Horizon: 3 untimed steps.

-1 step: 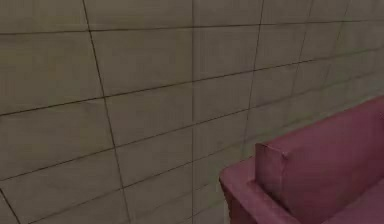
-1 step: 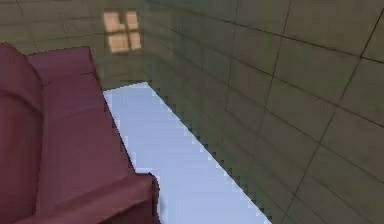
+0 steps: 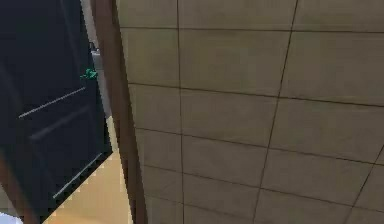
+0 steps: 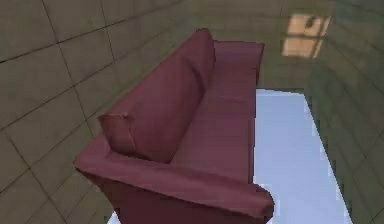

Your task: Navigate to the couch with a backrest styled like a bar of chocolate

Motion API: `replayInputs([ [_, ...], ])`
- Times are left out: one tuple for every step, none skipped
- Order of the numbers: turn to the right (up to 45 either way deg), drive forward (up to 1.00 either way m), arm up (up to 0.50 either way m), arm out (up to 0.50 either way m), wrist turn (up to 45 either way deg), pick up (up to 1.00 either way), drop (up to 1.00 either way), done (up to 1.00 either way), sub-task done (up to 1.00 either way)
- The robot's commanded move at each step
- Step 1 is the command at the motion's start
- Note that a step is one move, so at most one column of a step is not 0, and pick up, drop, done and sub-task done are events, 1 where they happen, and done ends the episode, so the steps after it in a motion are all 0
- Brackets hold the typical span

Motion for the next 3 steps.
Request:
replayInputs([
  [-45.0,0.0,0.0,0.0,0.0,0.0,0.0,0.0,0.0],
  [-27.0,0.0,0.0,0.0,0.0,0.0,0.0,0.0,0.0],
  [0.0,1.0,0.0,0.0,0.0,0.0,0.0,0.0,0.0],
])
